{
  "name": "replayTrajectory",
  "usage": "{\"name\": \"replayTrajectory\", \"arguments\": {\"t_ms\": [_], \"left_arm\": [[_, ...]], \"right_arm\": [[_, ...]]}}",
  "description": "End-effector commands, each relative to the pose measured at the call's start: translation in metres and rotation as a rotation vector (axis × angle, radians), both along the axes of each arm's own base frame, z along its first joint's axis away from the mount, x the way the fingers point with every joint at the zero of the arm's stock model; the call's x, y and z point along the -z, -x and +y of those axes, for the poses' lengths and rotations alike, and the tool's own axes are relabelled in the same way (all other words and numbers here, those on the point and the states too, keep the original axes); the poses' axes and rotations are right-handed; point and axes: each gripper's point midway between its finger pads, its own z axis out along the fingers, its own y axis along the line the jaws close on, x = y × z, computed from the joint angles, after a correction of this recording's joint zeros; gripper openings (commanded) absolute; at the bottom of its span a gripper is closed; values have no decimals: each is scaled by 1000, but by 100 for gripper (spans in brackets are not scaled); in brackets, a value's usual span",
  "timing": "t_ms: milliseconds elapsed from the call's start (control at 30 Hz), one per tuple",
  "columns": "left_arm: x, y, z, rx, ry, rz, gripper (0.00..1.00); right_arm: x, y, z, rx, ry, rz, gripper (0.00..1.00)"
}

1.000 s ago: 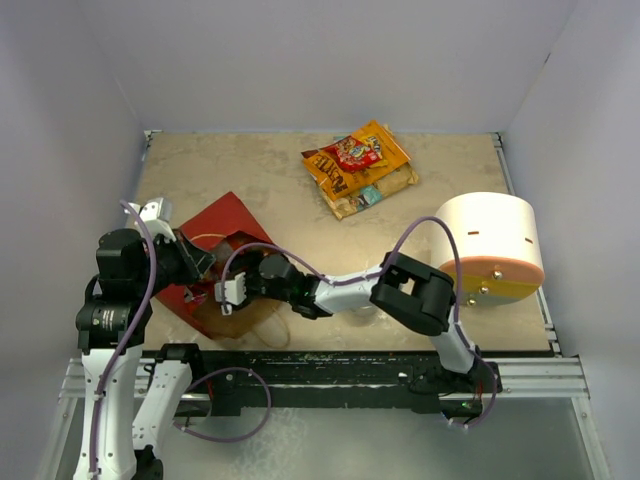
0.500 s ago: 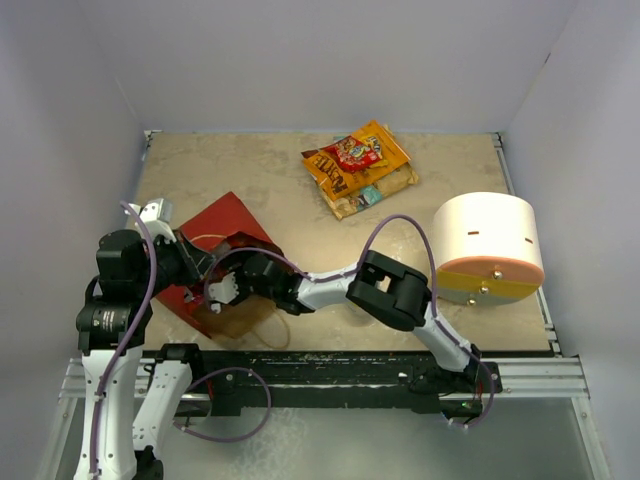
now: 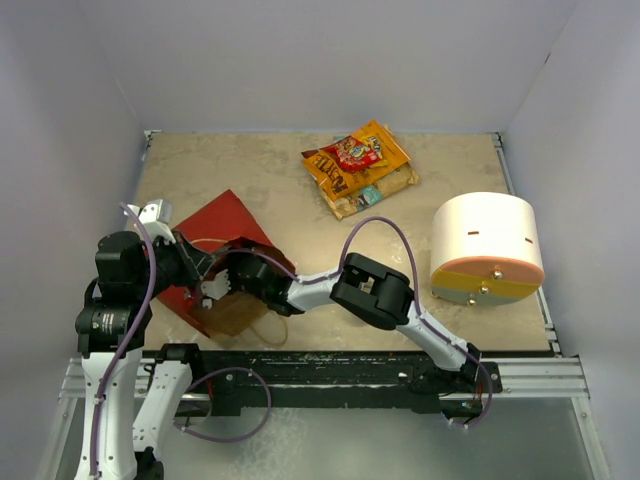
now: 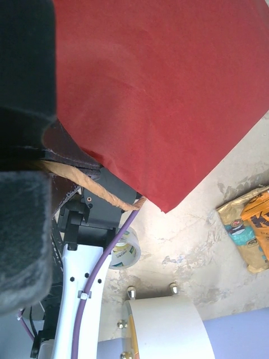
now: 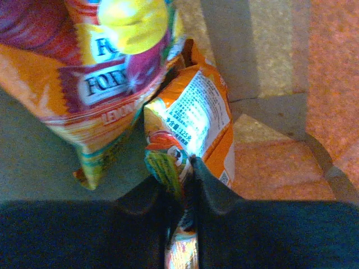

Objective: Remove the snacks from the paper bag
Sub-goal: Take out the snack from the paper bag.

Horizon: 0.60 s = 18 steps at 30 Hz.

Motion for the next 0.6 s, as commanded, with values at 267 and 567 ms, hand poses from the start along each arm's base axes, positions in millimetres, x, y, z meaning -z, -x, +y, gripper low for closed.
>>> {"name": "replayTrajectory", "arguments": {"t_ms": [267, 567], "left_arm": [[-10, -4, 5, -19, -26, -57, 0], [-10, -5, 7, -40, -22, -59, 0]], "right_arm": [[-97, 14, 2, 55, -285, 6, 6], [-128, 71, -19, 26, -463, 245, 0]]}}
